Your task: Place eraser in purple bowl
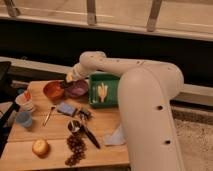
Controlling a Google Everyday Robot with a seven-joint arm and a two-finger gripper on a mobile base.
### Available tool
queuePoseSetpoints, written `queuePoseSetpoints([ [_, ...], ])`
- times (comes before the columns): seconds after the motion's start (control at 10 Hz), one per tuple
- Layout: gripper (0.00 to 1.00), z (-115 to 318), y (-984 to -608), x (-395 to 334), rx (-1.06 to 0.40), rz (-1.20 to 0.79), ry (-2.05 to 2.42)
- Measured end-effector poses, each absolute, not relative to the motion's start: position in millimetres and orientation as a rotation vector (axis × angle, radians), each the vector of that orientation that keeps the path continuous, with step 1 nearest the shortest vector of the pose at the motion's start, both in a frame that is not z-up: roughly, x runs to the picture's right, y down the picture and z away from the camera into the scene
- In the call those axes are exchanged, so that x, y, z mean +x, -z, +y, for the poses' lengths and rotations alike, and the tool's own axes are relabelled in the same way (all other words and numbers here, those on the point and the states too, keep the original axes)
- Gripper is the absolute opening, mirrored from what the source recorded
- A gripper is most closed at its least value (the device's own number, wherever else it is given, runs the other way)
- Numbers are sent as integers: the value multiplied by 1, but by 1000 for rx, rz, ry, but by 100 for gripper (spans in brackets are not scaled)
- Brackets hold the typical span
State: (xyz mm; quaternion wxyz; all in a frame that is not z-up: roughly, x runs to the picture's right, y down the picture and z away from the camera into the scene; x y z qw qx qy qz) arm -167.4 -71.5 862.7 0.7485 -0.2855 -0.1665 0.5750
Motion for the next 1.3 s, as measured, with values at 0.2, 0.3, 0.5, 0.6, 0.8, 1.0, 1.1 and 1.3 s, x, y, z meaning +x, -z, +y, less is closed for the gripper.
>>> queuePoseSetpoints([
  [0.2,0,-80,-861,-150,-598,-385,-1308],
  [0.3,0,-86,-860,-153,-591,-393,-1317],
  [0.5,0,-88,-865,-158,-597,-388,-1338],
  [0.6,0,-82,-872,-156,-609,-376,-1352],
  [0.8,3,-68,-888,-150,-628,-344,-1386],
  [1.0,23,-59,-897,-146,-646,-319,-1413],
  [1.1,31,-56,-901,-144,-652,-312,-1422],
  [1.3,54,-53,-908,-140,-659,-303,-1439],
])
